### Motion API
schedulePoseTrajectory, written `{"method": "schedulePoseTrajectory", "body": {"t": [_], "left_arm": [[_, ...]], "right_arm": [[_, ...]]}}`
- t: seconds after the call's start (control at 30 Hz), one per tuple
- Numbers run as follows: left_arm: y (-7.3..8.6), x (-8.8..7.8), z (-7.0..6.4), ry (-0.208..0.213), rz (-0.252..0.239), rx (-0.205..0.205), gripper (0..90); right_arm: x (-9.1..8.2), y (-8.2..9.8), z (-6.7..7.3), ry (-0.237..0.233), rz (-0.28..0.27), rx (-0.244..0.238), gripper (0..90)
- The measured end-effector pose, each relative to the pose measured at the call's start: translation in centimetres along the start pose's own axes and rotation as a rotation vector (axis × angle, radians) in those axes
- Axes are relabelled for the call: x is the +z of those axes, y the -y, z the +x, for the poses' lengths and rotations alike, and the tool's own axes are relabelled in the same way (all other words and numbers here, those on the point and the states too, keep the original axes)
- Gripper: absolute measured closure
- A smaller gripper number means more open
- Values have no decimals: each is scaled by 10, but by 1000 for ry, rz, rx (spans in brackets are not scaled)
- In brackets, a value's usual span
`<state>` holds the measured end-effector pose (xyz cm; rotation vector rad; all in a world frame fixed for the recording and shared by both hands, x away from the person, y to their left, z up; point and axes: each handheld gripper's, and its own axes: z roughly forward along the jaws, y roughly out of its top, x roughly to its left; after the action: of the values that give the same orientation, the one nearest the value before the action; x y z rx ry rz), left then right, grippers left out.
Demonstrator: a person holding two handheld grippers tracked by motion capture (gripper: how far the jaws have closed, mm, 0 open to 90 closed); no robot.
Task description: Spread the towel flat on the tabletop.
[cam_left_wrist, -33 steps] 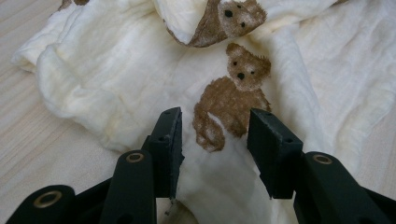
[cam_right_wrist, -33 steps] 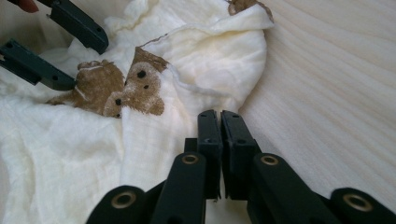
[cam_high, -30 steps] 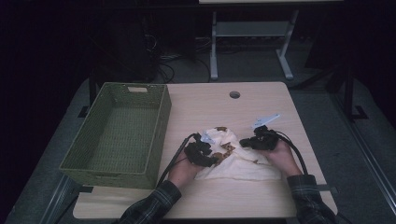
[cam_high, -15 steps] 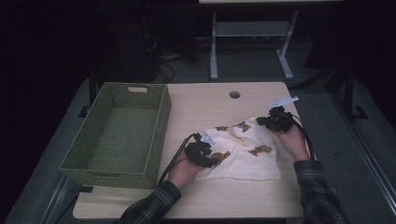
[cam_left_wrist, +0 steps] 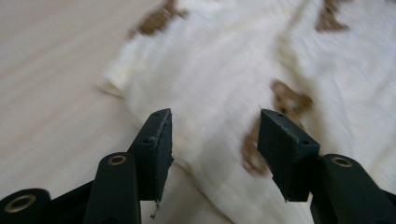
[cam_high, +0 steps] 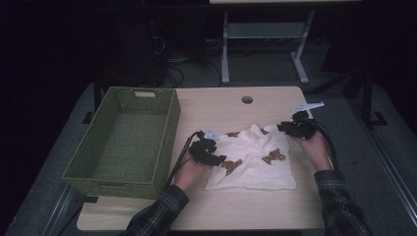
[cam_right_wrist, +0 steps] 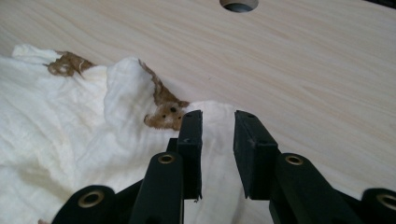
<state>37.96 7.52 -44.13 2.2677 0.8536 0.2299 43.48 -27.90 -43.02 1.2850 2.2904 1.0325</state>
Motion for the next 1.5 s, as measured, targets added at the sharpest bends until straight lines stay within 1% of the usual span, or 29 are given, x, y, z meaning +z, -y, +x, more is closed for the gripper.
{"method": "schedulePoseTrajectory", "body": {"t": [0.03,0.07,0.17,0.2,0.23,0.27,0.3,0.37,0.43,0.47,0.57,0.63,0.7,0.77,0.8,0.83,0.87,0.9,0.93,1.0,1.07,1.17,1.23,1.27,1.3,1.33,1.37,1.43,1.5], "left_arm": [[-4,1,5,-11,-5,-6,450],[-7,2,9,-19,-10,-18,457],[-16,5,23,-44,-20,-45,468],[-20,7,29,-58,-37,-67,473],[-24,9,35,-61,-42,-84,483],[-24,9,35,-61,-42,-84,483],[-29,14,45,-74,-43,-98,491],[-34,22,55,-85,-34,-108,496],[-37,29,63,-84,-21,-122,501],[-37,32,65,-83,-16,-122,502],[-36,41,67,-79,11,-105,505],[-34,44,67,-78,32,-90,505],[-33,46,68,-78,50,-75,508],[-33,48,67,-79,50,-76,519],[-33,49,66,-89,58,-53,529],[-34,49,65,-96,57,-48,548],[-34,50,64,-106,54,-42,575],[-35,50,64,-130,52,-26,615],[-37,50,64,-154,54,-19,657],[-39,52,67,-177,53,-24,727],[-40,54,70,-187,44,-27,767],[-43,56,76,-184,46,-29,823],[-44,57,79,-188,47,-35,856],[-44,57,80,-191,50,-36,866],[-45,57,81,-199,52,-40,873],[-45,57,82,-217,57,-37,886],[-44,58,83,-220,58,-44,887],[-43,57,87,-213,45,-65,891],[-42,56,88,-207,43,-68,889]], "right_arm": [[0,1,0,-1,4,9,721],[1,1,-2,-6,5,5,720],[3,1,-5,-8,2,17,721],[4,0,-6,-9,1,21,720],[5,-2,-6,-7,1,17,720],[6,-4,-7,-9,0,19,721],[7,-6,-7,-11,-1,22,720],[9,-8,-7,1,-21,11,720],[11,-10,-8,5,-31,12,721],[14,-9,-10,7,-34,12,720],[22,-6,-14,-1,-22,46,720],[27,-4,-17,-3,-18,57,715],[30,-2,-19,-5,-20,62,714],[36,-1,-21,0,-19,63,712],[37,-1,-22,-2,-20,66,707],[40,-1,-22,-6,-16,72,696],[43,-3,-24,-17,0,79,679],[45,-4,-25,-22,7,87,679],[47,-6,-25,-19,6,87,680],[49,-9,-25,1,-10,77,686],[54,-11,-26,-12,24,83,685],[56,-12,-26,-10,32,73,693],[58,-12,-26,-10,48,76,708],[59,-12,-27,-6,57,66,713],[60,-11,-27,-6,64,66,715],[61,-11,-27,-3,74,61,718],[61,-10,-28,-4,80,62,718],[62,-8,-28,-7,82,64,723],[61,-7,-29,-6,81,65,737]]}}
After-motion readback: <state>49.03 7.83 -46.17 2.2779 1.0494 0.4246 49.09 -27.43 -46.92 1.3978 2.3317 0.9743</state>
